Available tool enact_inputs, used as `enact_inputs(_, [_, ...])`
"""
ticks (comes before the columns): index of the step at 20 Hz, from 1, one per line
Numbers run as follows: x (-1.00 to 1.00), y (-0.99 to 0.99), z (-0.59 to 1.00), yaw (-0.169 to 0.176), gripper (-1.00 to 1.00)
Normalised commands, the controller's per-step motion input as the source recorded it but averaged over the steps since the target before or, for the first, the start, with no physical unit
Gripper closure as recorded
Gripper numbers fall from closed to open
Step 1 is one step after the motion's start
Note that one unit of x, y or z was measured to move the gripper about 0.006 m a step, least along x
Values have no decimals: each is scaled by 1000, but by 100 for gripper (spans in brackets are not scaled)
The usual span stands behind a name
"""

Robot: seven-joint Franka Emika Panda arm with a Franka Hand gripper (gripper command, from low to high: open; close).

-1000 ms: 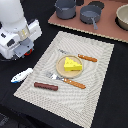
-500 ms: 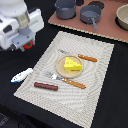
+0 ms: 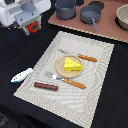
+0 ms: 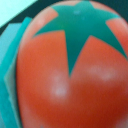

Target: Interact with the objects in diverse but meaningful ways.

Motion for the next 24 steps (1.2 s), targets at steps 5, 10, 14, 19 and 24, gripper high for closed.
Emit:
enact_inputs(5, [874,262,381,-52,100])
enact_inputs(10, [957,227,261,-45,100])
enact_inputs(14, [955,235,191,-43,100])
enact_inputs(19, [951,224,137,-49,100])
enact_inputs(24, [914,268,48,-49,100])
